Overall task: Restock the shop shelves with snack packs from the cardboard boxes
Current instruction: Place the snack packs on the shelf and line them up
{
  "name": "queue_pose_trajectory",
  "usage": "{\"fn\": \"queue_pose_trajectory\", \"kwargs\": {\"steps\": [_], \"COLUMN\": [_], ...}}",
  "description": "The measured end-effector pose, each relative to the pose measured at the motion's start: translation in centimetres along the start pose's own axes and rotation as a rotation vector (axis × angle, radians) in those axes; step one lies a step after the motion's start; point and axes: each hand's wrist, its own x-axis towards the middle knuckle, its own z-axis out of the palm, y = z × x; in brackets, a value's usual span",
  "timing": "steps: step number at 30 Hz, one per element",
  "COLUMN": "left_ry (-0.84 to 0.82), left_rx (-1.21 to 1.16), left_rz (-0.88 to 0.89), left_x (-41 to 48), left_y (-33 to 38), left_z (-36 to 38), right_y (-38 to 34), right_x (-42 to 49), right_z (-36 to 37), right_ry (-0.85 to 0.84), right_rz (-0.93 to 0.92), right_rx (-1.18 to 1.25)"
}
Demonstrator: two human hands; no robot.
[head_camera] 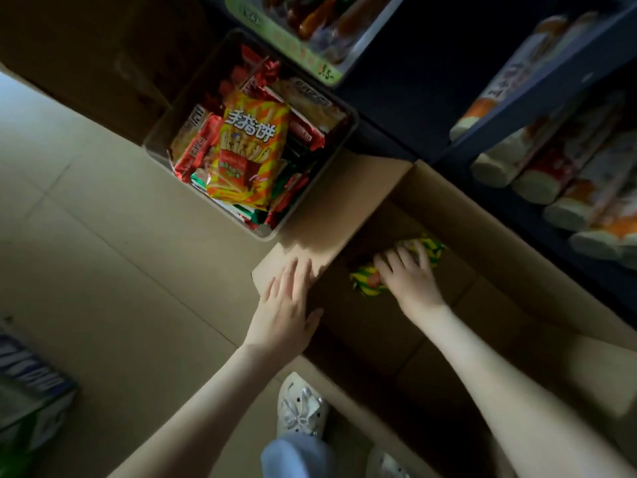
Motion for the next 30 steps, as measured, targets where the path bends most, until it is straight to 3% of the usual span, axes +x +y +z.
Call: {"fn": "queue_pose_trajectory", "kwargs": {"steps": [3,8,14,16,20,23,25,28,30], "left_ry": [-0.017,-0.127,-0.751,-0.814,-0.630,-0.433,-0.364,-0.266,-0.213], "left_rx": [-0.232,-0.634,-1.091,-1.162,-1.273,-1.318,-1.305,-1.269,-1.265], "left_rz": [-0.148,-0.294,-0.314,-0.233,-0.201,-0.155,-0.088,-0.016,0.044], "left_x": [-3.0,-6.3,-11.0,-13.9,-19.8,-24.3,-27.1,-29.9,-30.8], "left_y": [4.2,12.3,18.2,19.2,20.2,21.2,22.0,23.5,24.6], "left_z": [-5.6,-19.9,-38.7,-42.9,-48.1,-51.2,-53.3,-56.5,-58.6], "right_y": [1.4,3.1,2.0,1.6,0.4,-0.6,-1.1,-2.5,-3.7], "right_x": [-5.9,-13.9,-20.6,-21.8,-24.1,-26.6,-28.2,-30.1,-30.6], "right_z": [-6.2,-23.8,-43.6,-48.3,-56.1,-61.5,-64.9,-69.4,-72.2], "right_ry": [0.169,0.334,0.506,0.546,0.591,0.480,0.353,0.238,0.269], "right_rz": [-0.016,-0.070,-0.286,-0.337,-0.134,0.204,0.330,0.279,0.205], "right_rx": [0.086,0.273,0.340,0.336,0.526,1.032,1.244,1.299,1.294]}}
